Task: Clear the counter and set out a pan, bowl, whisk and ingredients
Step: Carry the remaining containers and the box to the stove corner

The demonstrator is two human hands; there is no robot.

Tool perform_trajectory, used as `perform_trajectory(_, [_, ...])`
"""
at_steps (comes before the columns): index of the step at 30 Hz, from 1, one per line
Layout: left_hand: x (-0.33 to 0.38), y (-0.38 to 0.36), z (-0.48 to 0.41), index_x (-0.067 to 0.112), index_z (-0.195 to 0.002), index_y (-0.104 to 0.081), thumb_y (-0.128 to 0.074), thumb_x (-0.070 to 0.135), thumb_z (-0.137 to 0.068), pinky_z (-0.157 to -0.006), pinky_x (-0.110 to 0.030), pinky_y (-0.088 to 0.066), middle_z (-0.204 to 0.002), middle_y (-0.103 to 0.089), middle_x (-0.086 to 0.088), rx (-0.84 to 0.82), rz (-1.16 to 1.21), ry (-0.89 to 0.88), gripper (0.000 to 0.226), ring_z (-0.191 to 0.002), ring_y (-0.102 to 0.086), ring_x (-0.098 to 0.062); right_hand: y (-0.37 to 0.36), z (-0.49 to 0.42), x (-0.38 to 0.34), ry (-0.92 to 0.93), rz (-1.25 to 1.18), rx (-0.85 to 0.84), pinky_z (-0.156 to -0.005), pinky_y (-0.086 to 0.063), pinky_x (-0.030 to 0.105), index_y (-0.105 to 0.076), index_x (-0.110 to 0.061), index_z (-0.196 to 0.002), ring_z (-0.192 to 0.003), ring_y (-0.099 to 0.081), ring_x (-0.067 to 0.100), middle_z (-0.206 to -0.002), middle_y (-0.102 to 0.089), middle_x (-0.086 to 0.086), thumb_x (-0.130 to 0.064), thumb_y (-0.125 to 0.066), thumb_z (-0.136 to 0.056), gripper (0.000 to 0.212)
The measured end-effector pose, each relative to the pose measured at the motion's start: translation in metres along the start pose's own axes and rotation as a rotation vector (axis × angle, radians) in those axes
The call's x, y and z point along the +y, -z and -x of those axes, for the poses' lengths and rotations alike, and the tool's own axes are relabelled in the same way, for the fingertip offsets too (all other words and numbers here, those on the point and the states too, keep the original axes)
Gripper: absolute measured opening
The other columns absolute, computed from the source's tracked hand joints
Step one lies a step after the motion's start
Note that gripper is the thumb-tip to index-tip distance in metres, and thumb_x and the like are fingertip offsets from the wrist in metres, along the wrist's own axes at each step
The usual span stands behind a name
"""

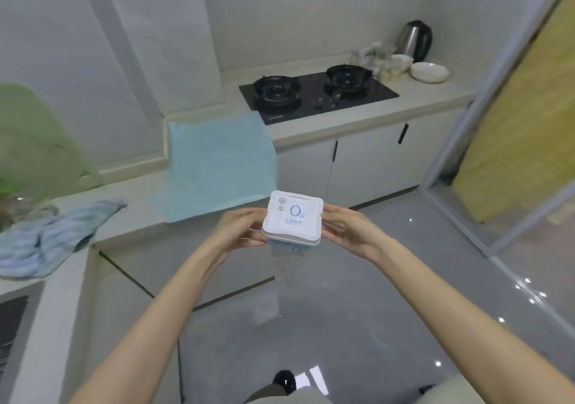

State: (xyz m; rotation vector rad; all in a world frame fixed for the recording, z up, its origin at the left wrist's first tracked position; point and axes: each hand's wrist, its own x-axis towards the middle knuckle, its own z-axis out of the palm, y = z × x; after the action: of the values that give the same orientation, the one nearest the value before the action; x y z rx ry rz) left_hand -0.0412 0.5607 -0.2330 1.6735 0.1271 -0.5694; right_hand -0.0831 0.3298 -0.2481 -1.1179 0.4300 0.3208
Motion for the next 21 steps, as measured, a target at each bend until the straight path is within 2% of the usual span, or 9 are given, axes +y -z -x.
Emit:
perform_trajectory(4, [0.047,-0.028,-0.069,0.017,-0.099,-0.072,-0.061,0.02,-0.088,-0.069,-0.026,-0.059,-0.088,-0.073,-0.006,-0.123,-0.058,-0.017,0.016,-0.069,-0.07,-0.019,0.033,-0.034,-0.045,0.055,-0.067,0.111,-0.074,-0.057,0.021,-0.066,-0.013,-0.119,-0.103,-0.062,0.017,-0.118,-0.066,0.006,-0.003,-0.061,-0.088,0.033])
perform_trajectory(7, [0.078,-0.056,-0.123,0.02,-0.098,-0.073,-0.06,0.02,-0.088,-0.065,-0.023,-0.057,-0.087,-0.073,-0.003,-0.202,-0.092,-0.028,0.015,-0.067,-0.069,-0.017,0.062,-0.062,-0.079,0.087,-0.121,0.191,-0.074,-0.058,0.022,-0.066,-0.012,-0.119,-0.104,-0.061,0.018,-0.118,-0.065,0.009,-0.002,-0.061,-0.088,0.033])
perform_trajectory(9, [0.094,-0.076,-0.156,0.019,-0.1,-0.072,-0.061,0.02,-0.089,-0.069,-0.024,-0.059,-0.089,-0.073,-0.003,-0.236,-0.099,-0.031,0.016,-0.063,-0.068,-0.014,0.081,-0.08,-0.101,0.103,-0.119,0.228,-0.074,-0.058,0.021,-0.066,-0.012,-0.119,-0.103,-0.061,0.018,-0.115,-0.066,0.008,-0.003,-0.061,-0.088,0.033])
perform_trajectory(15, [0.133,-0.14,-0.248,0.014,-0.105,-0.07,-0.06,0.018,-0.09,-0.067,-0.022,-0.059,-0.089,-0.07,-0.005,-0.25,-0.114,-0.048,0.019,-0.059,-0.067,-0.011,0.151,-0.145,-0.157,0.108,-0.181,0.265,-0.082,-0.057,0.023,-0.063,-0.01,-0.123,-0.102,-0.065,0.017,-0.117,-0.068,0.007,-0.003,-0.061,-0.088,0.035])
perform_trajectory(21, [0.187,-0.223,-0.349,0.013,-0.107,-0.071,-0.06,0.02,-0.088,-0.072,-0.025,-0.059,-0.087,-0.067,-0.005,-0.232,-0.118,-0.017,0.023,-0.063,-0.068,-0.014,0.238,-0.215,-0.241,0.102,-0.179,0.254,-0.074,-0.059,0.022,-0.063,-0.01,-0.121,-0.089,-0.068,0.015,-0.099,-0.071,0.004,-0.002,-0.06,-0.089,0.033])
